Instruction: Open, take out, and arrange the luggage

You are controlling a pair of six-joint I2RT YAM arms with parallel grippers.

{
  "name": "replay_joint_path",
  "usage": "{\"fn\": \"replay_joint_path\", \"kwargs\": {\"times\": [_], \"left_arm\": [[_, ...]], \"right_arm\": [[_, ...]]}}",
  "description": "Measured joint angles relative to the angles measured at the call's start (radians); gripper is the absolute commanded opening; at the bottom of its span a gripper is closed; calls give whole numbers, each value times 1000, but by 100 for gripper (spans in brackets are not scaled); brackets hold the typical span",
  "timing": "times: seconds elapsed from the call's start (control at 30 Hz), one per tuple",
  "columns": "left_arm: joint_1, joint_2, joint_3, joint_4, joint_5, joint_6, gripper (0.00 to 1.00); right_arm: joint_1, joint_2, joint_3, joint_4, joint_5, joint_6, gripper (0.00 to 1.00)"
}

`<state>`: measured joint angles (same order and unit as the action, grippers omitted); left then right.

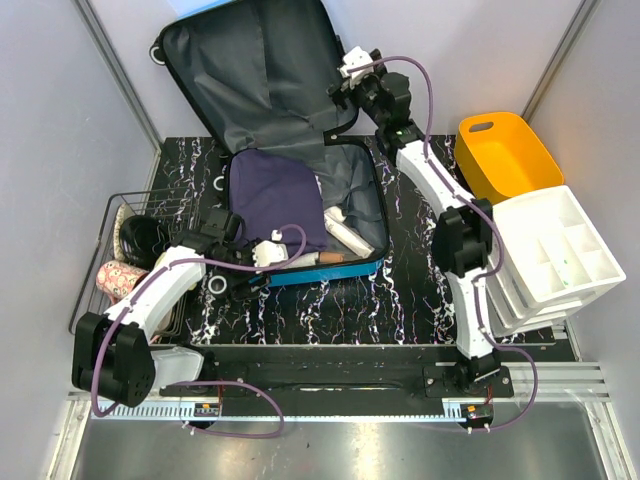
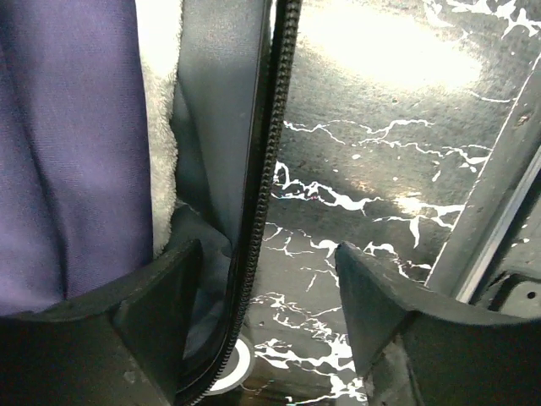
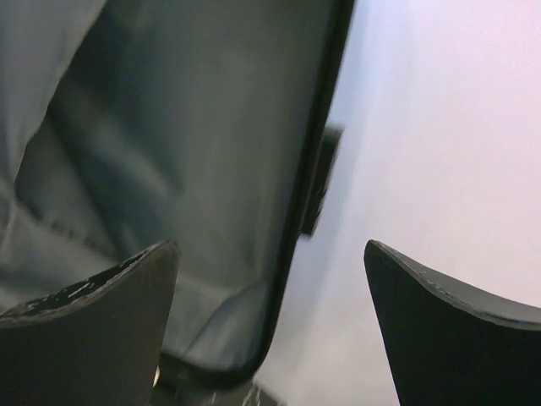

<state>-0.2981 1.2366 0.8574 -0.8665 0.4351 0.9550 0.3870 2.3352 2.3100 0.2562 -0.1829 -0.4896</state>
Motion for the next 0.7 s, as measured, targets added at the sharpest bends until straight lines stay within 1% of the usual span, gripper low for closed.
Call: {"fn": "replay_joint_path", "kwargs": {"times": [0.07,0.1,0.13,0.23,0.37,0.5,0.6,0.7], "left_arm": [[0,-1,2,-2,1,-27,83],[0,-4,5,-6,1,-43,93],[0,-10,11,-9,1,-59,96],[2,-47,58,-25,1,-123,98],[19,-92,180,-22,9,-204,99],[53,-139,243,20,13,-291,99],[80,-151,257,76,12,-380,99],[97,-141,263,146,10,-477,99]], "right_arm": [[0,-69,-113,-32,-3,0,100],[0,-111,-172,-56,-2,-1,100],[0,-154,-222,-88,4,-2,100],[-7,-287,-330,-214,47,-2,100],[-45,-467,-419,-397,111,19,100],[-147,-632,-507,-599,166,54,98],[-220,-719,-591,-736,200,73,99],[-266,-765,-676,-856,229,86,98]]}}
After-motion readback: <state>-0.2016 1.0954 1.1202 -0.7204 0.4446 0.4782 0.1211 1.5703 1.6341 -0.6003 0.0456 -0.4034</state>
